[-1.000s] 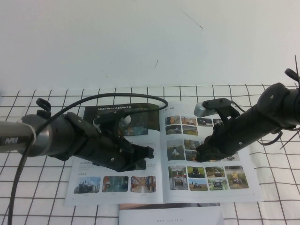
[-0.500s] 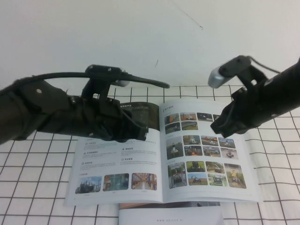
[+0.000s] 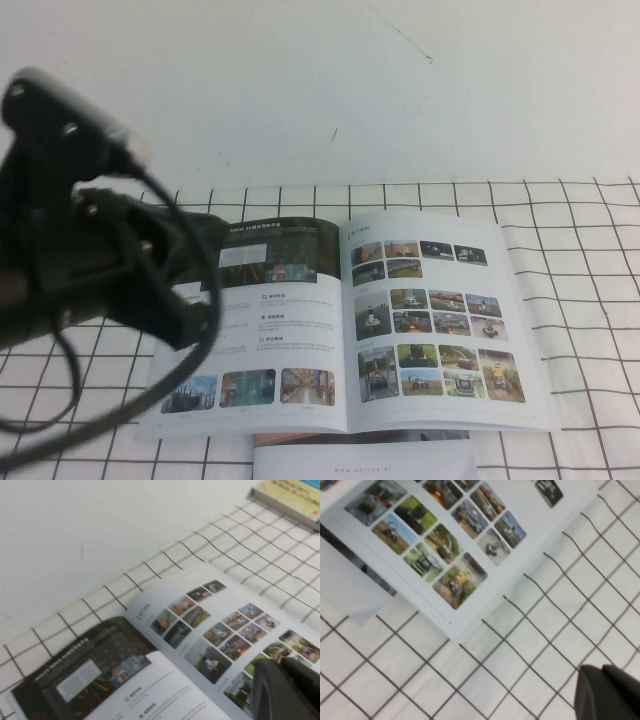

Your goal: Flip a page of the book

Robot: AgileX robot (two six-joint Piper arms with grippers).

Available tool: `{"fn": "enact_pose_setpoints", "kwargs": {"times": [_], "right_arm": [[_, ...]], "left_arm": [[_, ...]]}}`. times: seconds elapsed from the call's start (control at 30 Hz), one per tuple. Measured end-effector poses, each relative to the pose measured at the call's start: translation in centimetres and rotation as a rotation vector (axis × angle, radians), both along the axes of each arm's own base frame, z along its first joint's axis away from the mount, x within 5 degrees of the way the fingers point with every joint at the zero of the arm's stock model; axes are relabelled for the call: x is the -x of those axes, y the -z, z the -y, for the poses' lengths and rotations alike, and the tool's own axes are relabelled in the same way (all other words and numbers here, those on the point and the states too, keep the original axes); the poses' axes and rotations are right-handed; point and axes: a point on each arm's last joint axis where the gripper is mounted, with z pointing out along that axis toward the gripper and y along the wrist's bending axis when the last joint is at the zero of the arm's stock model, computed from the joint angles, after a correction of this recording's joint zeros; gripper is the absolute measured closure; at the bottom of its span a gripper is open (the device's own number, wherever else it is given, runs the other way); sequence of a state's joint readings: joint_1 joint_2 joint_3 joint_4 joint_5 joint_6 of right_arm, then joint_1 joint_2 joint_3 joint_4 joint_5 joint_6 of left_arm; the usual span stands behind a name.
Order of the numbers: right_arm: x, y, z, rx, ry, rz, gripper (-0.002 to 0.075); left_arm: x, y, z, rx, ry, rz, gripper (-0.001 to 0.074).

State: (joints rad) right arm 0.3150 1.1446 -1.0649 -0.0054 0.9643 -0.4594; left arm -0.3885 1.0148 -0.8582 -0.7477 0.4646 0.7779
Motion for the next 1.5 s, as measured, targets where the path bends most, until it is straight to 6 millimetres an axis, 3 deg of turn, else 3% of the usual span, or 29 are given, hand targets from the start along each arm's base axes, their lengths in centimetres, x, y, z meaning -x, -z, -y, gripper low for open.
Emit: {"fn": "enact_pose_setpoints", "kwargs": {"times": [0.1, 0.3, 0.53, 0.67, 0.93, 1.5], "right_arm": [[2.9, 0.6, 1.4, 0.013, 0.042, 0.048, 0.0725], [8.8, 1.8, 3.5, -0.037, 0.096, 0.169, 0.0725], [13.3, 4.0, 5.0, -0.200, 0.187, 0.365, 0.0725], [14.1, 5.5, 5.3, -0.269, 0.234, 0.398, 0.0725], [14.3, 8.8, 5.2, -0.304, 0.304, 0.298, 0.0725], [14.3, 9.0, 5.2, -0.307, 0.308, 0.291, 0.0725]], "left_arm": [[2.4, 0.5, -1.6, 0.016, -0.062, 0.102, 0.0738], [7.1, 3.6, -4.2, 0.048, -0.132, 0.204, 0.0738], [9.8, 6.8, -6.3, 0.166, -0.264, 0.295, 0.0738], [10.0, 7.1, -6.9, 0.259, -0.331, 0.294, 0.0738], [10.3, 7.3, -6.6, 0.293, -0.303, 0.242, 0.0738], [11.0, 8.3, -5.8, 0.263, -0.195, 0.153, 0.0738]]}}
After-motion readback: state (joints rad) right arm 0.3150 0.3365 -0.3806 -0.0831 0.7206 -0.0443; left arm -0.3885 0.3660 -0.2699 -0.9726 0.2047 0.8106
